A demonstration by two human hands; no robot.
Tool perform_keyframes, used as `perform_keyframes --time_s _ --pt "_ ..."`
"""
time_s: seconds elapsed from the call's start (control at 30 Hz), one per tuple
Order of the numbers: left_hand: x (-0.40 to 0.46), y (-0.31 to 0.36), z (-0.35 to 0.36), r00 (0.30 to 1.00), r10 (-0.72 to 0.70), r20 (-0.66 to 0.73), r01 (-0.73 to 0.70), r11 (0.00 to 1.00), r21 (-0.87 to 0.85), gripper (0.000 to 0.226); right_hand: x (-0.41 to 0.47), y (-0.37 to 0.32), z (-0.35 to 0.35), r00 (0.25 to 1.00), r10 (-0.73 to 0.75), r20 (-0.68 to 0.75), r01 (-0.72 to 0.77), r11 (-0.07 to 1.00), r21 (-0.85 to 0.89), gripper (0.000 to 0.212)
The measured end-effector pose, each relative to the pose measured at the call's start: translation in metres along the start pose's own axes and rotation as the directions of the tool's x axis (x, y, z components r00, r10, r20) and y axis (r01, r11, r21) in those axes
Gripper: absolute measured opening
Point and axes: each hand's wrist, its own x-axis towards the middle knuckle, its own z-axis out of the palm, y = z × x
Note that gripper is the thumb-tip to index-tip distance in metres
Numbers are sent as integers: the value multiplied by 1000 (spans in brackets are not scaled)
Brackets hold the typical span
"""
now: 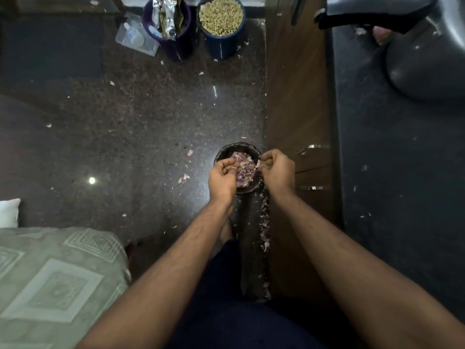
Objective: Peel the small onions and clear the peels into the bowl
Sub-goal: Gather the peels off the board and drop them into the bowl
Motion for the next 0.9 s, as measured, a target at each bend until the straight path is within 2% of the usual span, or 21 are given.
perform_keyframes --time_s 0.1,0.17,0.27,0.33,0.37,0.5,0.63,0.73,0.83,0.9 --pt "-6 -8 -3 999 11 -30 -12 1000 -18 23 -3 -4 -4 985 -159 -58 156 986 -65 25" --pt "-13 -13 -5 999 24 -41 -25 1000 -13 23 -1 -5 -5 976 -209 -67 201 974 -109 27" --pt "-19 -20 -11 997 63 -36 -61 997 42 24 -2 -6 -3 985 -161 64 169 970 -174 22" --pt "-21 -20 -16 995 99 -18 -97 990 100 29 -8 -6 -2 981 -73 181 116 964 -239 35" --pt "-22 -18 -18 994 112 -7 -111 987 119 31 -14 -6 -4 980 -50 194 96 966 -239 37" --pt "-31 -7 -26 983 176 59 -183 969 165 35 -34 -5 -9 993 -45 112 62 987 -152 32" --pt "-41 -1 -40 962 247 116 -268 936 228 39 -51 -15 -12 989 -143 -25 141 987 -76 29" --pt "-48 0 -57 952 291 100 -307 915 263 37 -65 -22 -13 975 -195 -107 191 980 -47 27" --pt "-54 4 -70 941 328 82 -338 904 260 36 -73 -27 -11 984 -161 -69 162 987 -2 24" --pt "-62 8 -76 935 345 83 -355 903 241 35 -79 -28 -8 993 -117 12 117 993 2 35"
